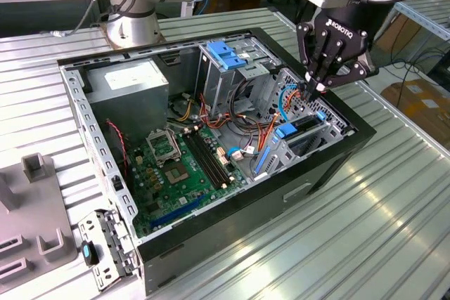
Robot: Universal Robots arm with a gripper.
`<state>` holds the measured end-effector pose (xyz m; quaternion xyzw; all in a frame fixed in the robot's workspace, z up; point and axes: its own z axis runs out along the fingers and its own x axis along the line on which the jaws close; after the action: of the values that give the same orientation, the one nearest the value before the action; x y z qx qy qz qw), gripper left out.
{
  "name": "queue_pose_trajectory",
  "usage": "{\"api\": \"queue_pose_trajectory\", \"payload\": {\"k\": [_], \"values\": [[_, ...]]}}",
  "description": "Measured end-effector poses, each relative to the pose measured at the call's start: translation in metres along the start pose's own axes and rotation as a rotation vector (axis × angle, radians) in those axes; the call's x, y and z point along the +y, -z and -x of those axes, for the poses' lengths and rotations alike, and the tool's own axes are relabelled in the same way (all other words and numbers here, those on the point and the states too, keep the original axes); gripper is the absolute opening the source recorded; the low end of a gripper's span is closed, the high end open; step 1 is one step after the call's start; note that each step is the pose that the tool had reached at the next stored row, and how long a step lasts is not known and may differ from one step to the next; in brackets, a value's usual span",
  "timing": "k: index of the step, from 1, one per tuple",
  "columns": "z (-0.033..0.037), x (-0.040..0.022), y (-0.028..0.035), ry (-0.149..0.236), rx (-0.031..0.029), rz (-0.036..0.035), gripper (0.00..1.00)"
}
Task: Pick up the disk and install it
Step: 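Insert the disk into the insertion slot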
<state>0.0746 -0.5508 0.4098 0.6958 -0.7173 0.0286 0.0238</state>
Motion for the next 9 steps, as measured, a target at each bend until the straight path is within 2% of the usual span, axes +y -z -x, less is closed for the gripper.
{"api": "queue_pose_trajectory", "payload": {"k": [6,9], "values": [[0.0003,-0.0118,-0.0119,0.000,0.0000,0.0000,0.11],[0.0005,-0.0135,-0.0138,0.000,0.0003,0.0000,0.11]]}}
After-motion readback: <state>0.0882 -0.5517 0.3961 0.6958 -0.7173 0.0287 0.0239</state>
